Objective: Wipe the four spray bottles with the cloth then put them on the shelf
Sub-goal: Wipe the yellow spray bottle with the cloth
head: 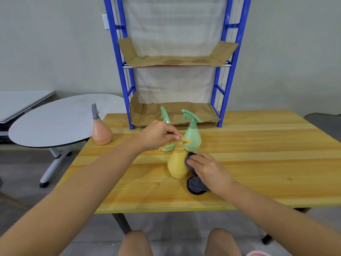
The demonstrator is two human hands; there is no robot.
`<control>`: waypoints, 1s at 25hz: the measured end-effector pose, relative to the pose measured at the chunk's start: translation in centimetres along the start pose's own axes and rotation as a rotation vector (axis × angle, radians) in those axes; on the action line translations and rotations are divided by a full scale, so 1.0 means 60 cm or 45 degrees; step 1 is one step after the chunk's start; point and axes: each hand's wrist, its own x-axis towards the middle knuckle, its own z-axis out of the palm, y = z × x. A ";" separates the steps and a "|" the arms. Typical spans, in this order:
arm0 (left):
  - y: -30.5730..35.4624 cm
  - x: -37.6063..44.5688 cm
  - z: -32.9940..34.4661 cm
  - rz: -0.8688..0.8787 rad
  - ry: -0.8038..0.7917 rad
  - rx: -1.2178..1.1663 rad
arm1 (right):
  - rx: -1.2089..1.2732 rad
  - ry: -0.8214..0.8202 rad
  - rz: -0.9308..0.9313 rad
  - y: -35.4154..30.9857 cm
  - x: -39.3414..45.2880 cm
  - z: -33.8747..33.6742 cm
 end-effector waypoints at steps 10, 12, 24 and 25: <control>0.002 -0.005 0.006 -0.025 0.024 0.022 | -0.055 -0.111 -0.191 -0.065 -0.006 0.020; 0.003 -0.008 0.006 -0.025 0.025 0.034 | -0.151 -0.271 -0.315 -0.081 -0.020 0.025; 0.001 -0.015 0.006 0.029 0.068 0.000 | -0.188 0.017 -0.177 -0.075 0.002 0.040; 0.001 -0.015 0.006 0.027 0.069 -0.006 | -0.196 0.048 -0.153 -0.078 0.003 0.039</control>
